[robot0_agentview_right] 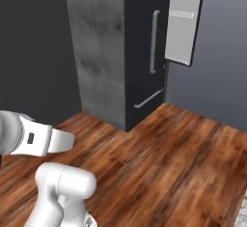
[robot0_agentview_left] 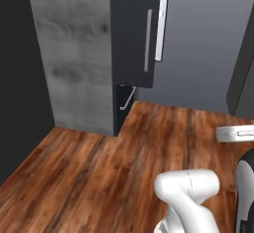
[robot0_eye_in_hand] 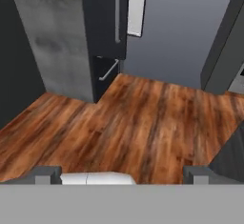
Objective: Place the cold items (squash and broccoli) from the fridge in one tupperware on the dining counter. Place the warm items (kebab skewer and hot dog) in the stove area in another tupperware.
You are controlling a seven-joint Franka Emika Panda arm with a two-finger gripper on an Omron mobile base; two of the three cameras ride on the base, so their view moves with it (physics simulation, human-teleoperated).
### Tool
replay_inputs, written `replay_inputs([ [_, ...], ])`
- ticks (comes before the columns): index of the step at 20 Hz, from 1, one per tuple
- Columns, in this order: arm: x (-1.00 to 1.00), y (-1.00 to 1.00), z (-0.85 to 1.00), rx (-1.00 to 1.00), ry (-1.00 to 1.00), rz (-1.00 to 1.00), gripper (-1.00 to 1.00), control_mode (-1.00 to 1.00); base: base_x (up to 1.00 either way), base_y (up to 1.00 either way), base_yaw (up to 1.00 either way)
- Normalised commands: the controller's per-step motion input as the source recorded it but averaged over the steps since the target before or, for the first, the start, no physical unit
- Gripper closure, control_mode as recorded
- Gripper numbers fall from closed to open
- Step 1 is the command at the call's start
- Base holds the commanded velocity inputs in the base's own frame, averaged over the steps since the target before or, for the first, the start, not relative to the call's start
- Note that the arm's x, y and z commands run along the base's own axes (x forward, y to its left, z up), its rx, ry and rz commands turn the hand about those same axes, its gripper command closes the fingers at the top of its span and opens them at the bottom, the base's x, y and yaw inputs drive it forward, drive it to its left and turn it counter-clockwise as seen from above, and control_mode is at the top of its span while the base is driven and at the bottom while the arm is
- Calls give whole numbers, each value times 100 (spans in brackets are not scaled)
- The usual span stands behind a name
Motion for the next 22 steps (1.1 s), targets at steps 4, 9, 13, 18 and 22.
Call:
replay_inputs([
  [4, 0, 0, 0, 0, 0, 0, -100, 100, 100, -52, -4],
  [9, 0, 0, 0, 0, 0, 0, -100, 100, 100, -53, 0],
  [13, 0, 0, 0, 0, 0, 0, -100, 100, 100, -63, 0],
  [18, 0, 0, 0, 0, 0, 0, -100, 100, 100, -65, 0],
  [22, 0, 0, 0, 0, 0, 0, -100, 100, 100, -67, 0],
])
